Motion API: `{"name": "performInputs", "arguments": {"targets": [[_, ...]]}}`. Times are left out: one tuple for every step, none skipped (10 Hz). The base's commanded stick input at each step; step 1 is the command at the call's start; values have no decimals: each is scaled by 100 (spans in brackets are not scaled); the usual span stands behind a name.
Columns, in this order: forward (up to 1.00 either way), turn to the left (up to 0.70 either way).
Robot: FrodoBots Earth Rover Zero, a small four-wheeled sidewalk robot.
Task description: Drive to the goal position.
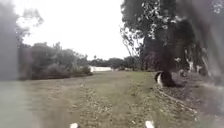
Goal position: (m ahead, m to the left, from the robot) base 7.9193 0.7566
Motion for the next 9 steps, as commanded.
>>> {"name": "performInputs", "arguments": {"targets": [[70, 0], [70, 0], [70, 0], [70, 0], [70, 0], [70, 0], [70, 0], [70, -3], [70, -8]]}}
